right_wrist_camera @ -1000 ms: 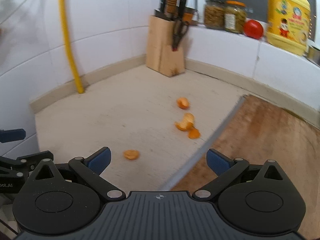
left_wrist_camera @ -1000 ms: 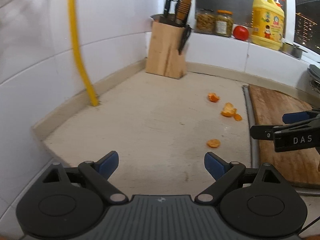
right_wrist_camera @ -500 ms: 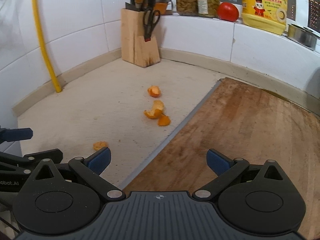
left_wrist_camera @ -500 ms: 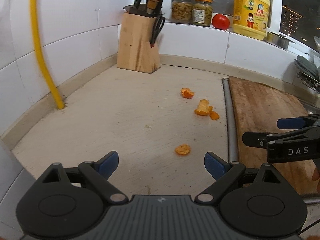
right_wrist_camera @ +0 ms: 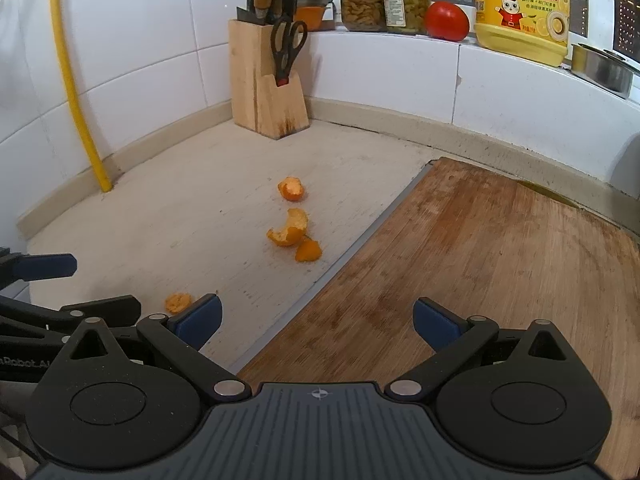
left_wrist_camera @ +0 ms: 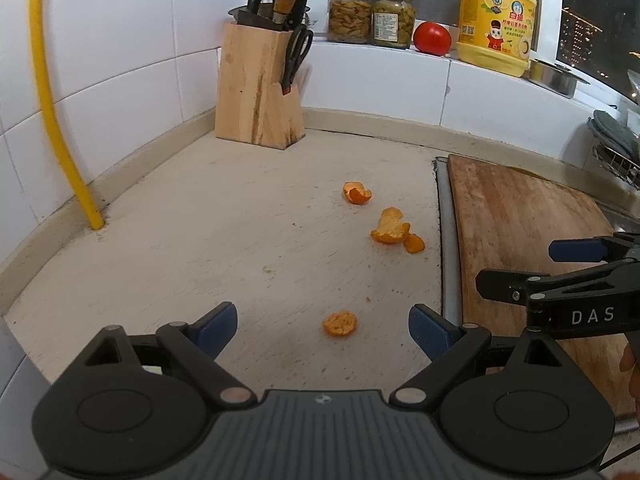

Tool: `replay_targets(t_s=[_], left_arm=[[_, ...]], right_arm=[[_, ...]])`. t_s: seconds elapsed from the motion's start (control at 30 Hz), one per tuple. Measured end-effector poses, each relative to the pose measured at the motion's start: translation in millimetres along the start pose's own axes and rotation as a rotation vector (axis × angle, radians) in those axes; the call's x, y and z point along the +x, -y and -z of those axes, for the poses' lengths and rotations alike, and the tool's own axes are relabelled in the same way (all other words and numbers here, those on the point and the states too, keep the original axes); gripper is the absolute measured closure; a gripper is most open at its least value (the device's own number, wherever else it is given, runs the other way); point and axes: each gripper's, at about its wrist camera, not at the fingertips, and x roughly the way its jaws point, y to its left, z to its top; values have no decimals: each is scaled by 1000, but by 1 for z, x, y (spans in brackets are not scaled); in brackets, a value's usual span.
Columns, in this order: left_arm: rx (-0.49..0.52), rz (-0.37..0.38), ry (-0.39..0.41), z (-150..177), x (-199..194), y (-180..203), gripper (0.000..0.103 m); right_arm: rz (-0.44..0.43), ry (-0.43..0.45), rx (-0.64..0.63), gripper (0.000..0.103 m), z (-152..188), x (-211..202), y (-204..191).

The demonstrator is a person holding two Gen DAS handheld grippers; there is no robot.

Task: Collect trash
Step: 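Move both open grippers back toward the orange peel pieces on the counter, then close the left gripper on an orange peel piece while the right gripper grasps another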

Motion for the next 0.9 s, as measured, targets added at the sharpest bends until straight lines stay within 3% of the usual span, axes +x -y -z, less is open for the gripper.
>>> replay_targets(t_s=[0.47,0.9], left_arm=[[-2,31,-51,-16,42,20,14],[-18,33,-69,-18,69,22,16]], right_arm=[[35,-6,18,0,-10,13,31],[11,-8,16,0,-26,40,53]])
